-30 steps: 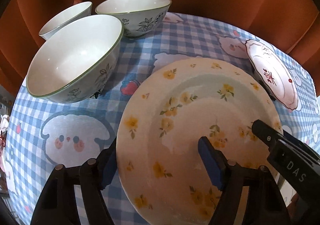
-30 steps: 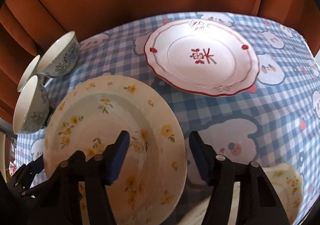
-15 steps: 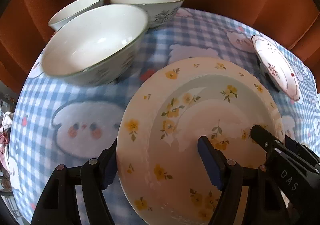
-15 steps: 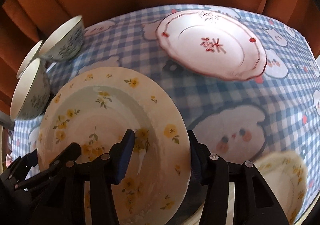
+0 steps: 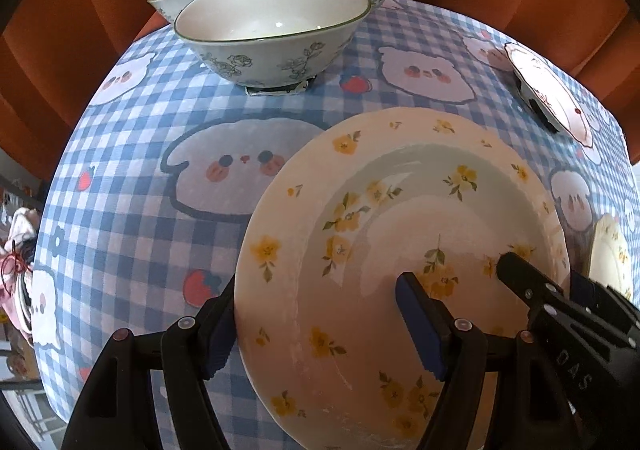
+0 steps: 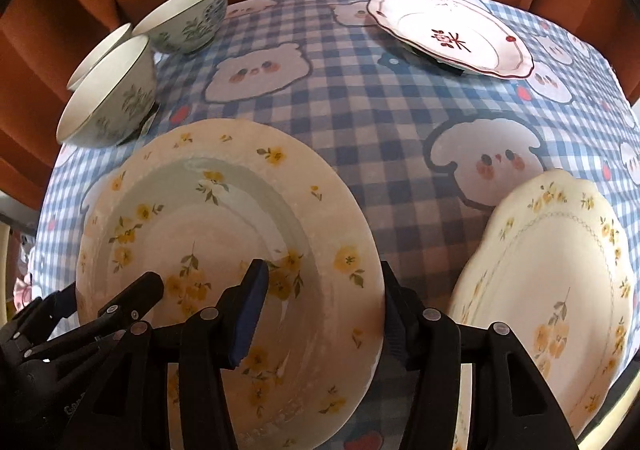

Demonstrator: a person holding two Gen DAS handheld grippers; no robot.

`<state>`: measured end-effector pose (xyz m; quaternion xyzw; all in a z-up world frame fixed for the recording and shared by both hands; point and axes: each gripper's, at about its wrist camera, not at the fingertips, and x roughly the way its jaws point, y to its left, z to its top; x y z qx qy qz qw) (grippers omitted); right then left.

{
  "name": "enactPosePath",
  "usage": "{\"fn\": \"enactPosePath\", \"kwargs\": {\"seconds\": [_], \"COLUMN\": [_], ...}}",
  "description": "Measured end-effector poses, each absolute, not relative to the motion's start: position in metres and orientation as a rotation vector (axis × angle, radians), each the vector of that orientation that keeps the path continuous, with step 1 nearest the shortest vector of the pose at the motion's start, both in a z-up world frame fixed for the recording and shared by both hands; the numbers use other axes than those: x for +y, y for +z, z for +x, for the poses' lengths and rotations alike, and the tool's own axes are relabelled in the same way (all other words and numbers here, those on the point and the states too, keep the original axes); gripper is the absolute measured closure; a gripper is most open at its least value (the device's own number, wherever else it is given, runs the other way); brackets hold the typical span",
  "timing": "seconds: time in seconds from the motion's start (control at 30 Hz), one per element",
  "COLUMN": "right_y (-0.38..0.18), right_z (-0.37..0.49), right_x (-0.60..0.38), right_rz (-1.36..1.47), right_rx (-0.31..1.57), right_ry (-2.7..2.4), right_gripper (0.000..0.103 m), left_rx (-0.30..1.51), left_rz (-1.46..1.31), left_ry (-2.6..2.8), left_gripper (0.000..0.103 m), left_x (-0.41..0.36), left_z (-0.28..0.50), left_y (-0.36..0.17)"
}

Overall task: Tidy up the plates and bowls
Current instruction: 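Lower the held plate onto the flat yellow-flowered plate with the left gripper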

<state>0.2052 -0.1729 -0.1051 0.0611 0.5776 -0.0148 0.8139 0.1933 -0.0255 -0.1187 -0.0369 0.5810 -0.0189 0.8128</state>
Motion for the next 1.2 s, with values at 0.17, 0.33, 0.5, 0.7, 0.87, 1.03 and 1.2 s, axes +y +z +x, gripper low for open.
{"fn": "enactPosePath", "kwargs": {"seconds": [0.17, 0.33, 0.5, 0.7, 0.87, 1.03, 1.2], "right_y": [-0.105, -0.104, -0.102, -0.097, -0.082, -0.061, -0.046], "right_z": [0.215, 0.224, 0.218, 0.197, 0.18, 0.164, 0.151], "right_x": [-0.171, -0.168, -0.166, -0.166, -0.167, -0.172, -0.183], "right_rz": [0.103, 0.079, 0.086, 0.106, 0.13, 0.161, 0.178], "right_rx": [1.209, 1.213, 1.237, 1.251, 1.22, 1.173, 1.144], "right_ry": [-0.037, -0.036, -0.043, -0.092, -0.137, -0.191, -0.212], "right_gripper": [0.041, 0.041, 0.041, 0.041, 0.041, 0.041, 0.041], "left_rx": [1.184, 1.197, 1.231, 1.242, 1.201, 1.163, 1.138], "left_rz": [-0.031, -0.024, -0.022, 0.006, 0.031, 0.055, 0.062], "left_ry": [-0.025, -0.04, -0.033, -0.077, -0.122, -0.169, -0.175], "left_gripper": [0.028, 0.03, 0.03, 0.031, 0.031, 0.031, 0.031], "left_x": [-0.028, -0.027, -0.028, -0.03, -0.032, -0.038, -0.053], "left_z": [0.194, 0.197, 0.195, 0.179, 0.169, 0.159, 0.153], "left_y": [-0.116, -0.115, -0.114, -0.107, -0.089, -0.069, -0.055]}}
